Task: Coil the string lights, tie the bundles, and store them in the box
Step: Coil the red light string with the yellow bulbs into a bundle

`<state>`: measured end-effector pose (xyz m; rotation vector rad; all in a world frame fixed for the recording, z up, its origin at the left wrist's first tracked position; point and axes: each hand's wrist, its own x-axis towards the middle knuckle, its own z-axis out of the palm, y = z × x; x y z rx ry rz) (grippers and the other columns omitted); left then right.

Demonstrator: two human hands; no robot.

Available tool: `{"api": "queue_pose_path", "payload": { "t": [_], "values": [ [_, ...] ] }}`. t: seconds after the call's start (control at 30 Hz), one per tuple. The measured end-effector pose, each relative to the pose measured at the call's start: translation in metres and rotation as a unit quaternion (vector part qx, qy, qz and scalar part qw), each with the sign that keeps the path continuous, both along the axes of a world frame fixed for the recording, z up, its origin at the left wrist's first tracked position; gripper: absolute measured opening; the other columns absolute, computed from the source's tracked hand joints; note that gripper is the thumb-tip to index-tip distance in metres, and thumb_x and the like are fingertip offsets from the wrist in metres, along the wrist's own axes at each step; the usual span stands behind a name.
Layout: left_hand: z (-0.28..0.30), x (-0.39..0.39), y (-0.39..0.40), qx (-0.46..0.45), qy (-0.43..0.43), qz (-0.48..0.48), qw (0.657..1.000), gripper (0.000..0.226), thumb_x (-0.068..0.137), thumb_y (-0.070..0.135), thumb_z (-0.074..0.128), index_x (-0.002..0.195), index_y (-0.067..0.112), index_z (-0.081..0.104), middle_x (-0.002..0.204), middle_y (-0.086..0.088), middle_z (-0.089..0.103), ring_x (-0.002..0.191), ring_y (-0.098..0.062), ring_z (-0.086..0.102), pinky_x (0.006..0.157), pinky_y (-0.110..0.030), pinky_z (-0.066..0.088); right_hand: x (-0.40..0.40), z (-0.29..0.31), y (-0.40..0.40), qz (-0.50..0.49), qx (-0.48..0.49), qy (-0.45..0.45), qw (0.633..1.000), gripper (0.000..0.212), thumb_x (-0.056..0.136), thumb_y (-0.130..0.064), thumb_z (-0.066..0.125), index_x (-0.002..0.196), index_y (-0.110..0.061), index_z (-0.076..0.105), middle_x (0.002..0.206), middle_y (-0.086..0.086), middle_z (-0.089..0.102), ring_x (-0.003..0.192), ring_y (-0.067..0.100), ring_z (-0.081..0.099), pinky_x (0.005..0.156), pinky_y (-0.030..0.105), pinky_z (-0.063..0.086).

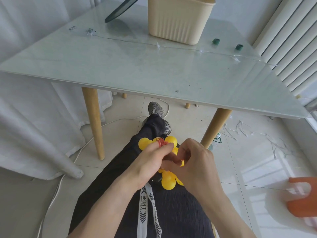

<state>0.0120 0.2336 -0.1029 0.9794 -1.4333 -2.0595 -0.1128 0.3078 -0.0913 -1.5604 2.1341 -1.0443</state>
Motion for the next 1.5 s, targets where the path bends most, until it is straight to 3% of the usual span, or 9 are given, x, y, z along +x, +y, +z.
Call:
{"api": "queue_pose_path", "payload": {
  "t": [0.13,0.3,0.47,0.73,0.9,1.1,1.23,1.33,1.5],
  "values": [
    [-0.002,0.003,-0.002,-0.01,0.016,0.005,1.0,0.034,0.084,0.039,0.057,0.074,0.008,0.061,0.066,-0.012,0.056,0.062,-0.025,0.051,0.064,-0.035,0.042,-0.023,0.011,-0.001,0.081,0.08,-0.092,0.989,0.049,0.057,-0.07,0.079,0.069,-0.027,0.058,0.06,-0.01,0.057,0.057,0.004,0.048,0.054,0.018,0.04],
    [-0.004,0.009,-0.013,0.022,0.087,0.027,0.996,0.04,0.086,0.035,0.056,0.079,-0.004,0.06,0.07,-0.017,0.06,0.053,-0.018,0.046,0.058,-0.025,0.045,-0.053,0.008,0.007,0.155,0.179,-0.072,0.969,0.018,0.088,-0.052,0.067,0.087,-0.034,0.07,0.077,-0.011,0.069,0.071,0.006,0.063,0.071,0.033,0.054],
    [-0.006,0.008,-0.01,0.012,0.073,-0.026,0.997,0.043,0.091,0.042,0.046,0.081,0.001,0.056,0.066,-0.01,0.061,0.058,-0.021,0.045,0.064,-0.034,0.04,-0.053,0.015,0.009,0.149,0.093,-0.201,0.964,0.033,0.089,-0.057,0.062,0.084,-0.026,0.072,0.065,-0.002,0.062,0.063,0.014,0.056,0.062,0.039,0.047],
    [-0.008,0.013,-0.01,0.035,0.099,-0.092,0.99,0.034,0.098,0.027,0.044,0.091,0.002,0.066,0.077,-0.02,0.063,0.06,-0.023,0.052,0.064,-0.032,0.044,-0.039,0.023,-0.001,0.124,0.116,-0.06,0.984,0.03,0.088,-0.049,0.069,0.071,-0.024,0.07,0.062,0.007,0.066,0.055,0.026,0.054,0.052,0.04,0.043],
    [-0.01,0.018,-0.012,-0.033,0.058,-0.109,0.992,0.037,0.102,0.032,0.046,0.086,0.004,0.065,0.077,-0.01,0.065,0.063,-0.02,0.054,0.067,-0.03,0.047,-0.038,0.024,-0.004,0.101,0.105,-0.017,0.989,0.031,0.085,-0.047,0.074,0.065,-0.024,0.068,0.055,-0.003,0.065,0.045,0.01,0.048,0.046,0.024,0.037],
    [-0.008,0.016,-0.007,-0.005,0.026,-0.154,0.988,0.049,0.105,0.034,0.042,0.101,-0.013,0.059,0.063,-0.006,0.036,0.052,-0.014,0.03,0.052,-0.024,0.031,-0.036,0.031,-0.006,0.099,0.102,-0.038,0.989,0.03,0.078,-0.043,0.081,0.061,-0.023,0.067,0.045,-0.013,0.053,0.042,0.006,0.041,0.044,0.016,0.031],
    [0.0,0.018,-0.011,0.025,0.048,-0.145,0.988,0.035,0.096,0.035,0.045,0.08,0.005,0.053,0.06,0.0,0.022,0.048,-0.01,0.017,0.042,-0.019,0.019,-0.042,0.03,-0.01,0.133,0.144,-0.077,0.978,0.035,0.075,-0.06,0.071,0.067,-0.026,0.069,0.052,-0.013,0.058,0.048,0.003,0.048,0.049,0.02,0.039],
    [0.002,0.018,-0.013,0.039,0.036,-0.089,0.995,0.039,0.104,0.027,0.04,0.068,0.015,0.049,0.057,0.002,0.021,0.045,-0.009,0.016,0.041,-0.019,0.016,-0.053,0.029,-0.009,0.163,0.176,-0.121,0.963,0.026,0.085,-0.049,0.07,0.078,-0.024,0.071,0.069,-0.007,0.071,0.062,0.009,0.065,0.066,0.031,0.055],
    [0.003,0.022,-0.023,0.048,0.005,0.001,0.999,0.044,0.103,0.02,0.033,0.06,0.019,0.038,0.05,0.005,0.018,0.041,-0.009,0.014,0.043,-0.023,0.008,-0.078,0.032,0.0,0.139,0.253,-0.087,0.954,0.043,0.075,-0.063,0.065,0.078,-0.021,0.074,0.062,-0.007,0.065,0.057,0.006,0.057,0.061,0.026,0.048]
  ]
}}
